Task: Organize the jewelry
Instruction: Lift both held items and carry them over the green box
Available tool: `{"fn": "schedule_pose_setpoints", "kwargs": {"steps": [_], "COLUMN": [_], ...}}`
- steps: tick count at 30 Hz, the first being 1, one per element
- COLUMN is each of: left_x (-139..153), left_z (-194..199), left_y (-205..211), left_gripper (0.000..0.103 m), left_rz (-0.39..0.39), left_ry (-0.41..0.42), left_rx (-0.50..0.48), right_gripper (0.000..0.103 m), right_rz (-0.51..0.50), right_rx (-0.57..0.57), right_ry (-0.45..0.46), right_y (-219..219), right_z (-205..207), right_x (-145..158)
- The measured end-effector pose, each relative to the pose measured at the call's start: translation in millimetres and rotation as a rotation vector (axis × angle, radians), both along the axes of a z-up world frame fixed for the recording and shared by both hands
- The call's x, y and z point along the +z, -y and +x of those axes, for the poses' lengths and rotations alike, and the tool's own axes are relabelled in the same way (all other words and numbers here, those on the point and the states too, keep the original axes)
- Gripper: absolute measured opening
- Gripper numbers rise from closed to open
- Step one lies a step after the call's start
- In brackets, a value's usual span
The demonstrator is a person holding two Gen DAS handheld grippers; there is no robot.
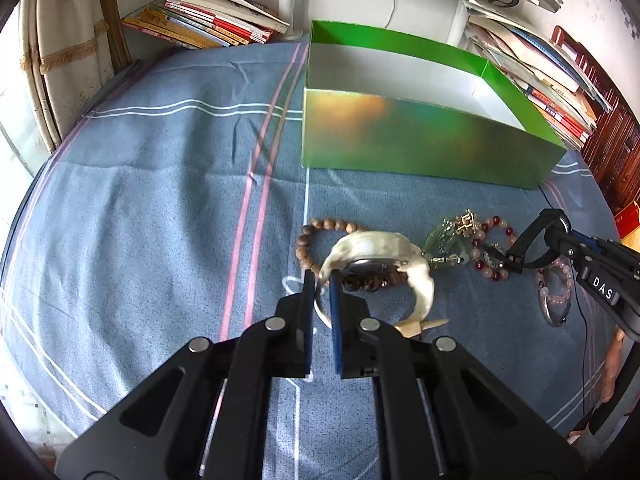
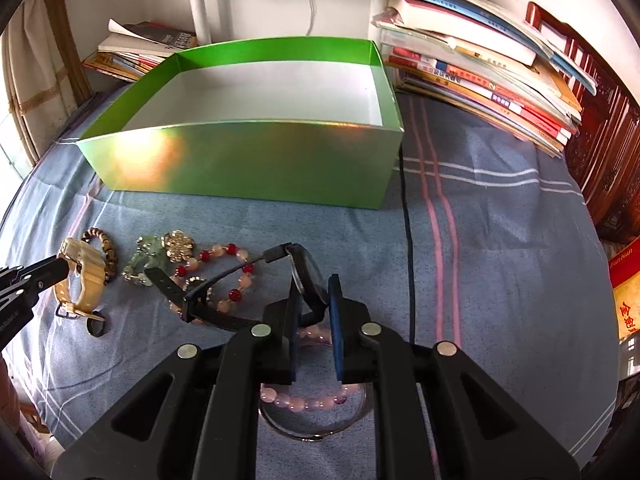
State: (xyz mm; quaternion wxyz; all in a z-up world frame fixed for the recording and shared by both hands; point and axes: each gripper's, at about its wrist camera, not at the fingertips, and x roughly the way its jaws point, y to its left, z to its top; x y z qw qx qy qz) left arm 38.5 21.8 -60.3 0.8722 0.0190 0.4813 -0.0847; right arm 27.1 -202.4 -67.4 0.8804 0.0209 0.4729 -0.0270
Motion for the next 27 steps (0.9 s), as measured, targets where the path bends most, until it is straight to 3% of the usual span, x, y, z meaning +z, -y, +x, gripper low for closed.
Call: {"fn": "schedule_pose_setpoints", "kwargs": {"steps": [12,15,21,27], "left_x": [-11.4,-11.0,3.1,36.4], "left_z": [4.1,3.9,2.2,7.7], "left_y": [0.8,2.1,-0.1,1.1], "left_gripper": [0.010,0.008,0.007,0.008], "left_rz": [-0.001,0.015,-0.001,-0.031], "left_ry": [-0.026,-0.023,0.011,0.093], "left_rx": [-0.011,-0.009,0.001,-0.013], "right_gripper": [0.016,0.012,0.009,0.009], "right_rz": [-0.006,0.002,0.017,0.020], "right_rx": [-0.005,-0.008,-0.002,0.015], "right_ry": [-0.031,-0.023,0.032,0.128], "right_y": [-1.0,0.3,1.1,-0.4], "right_z": [6.5,6.6,0.2,-0.5], "right_x": [-13.7,-11.7,9.1,42.8]}}
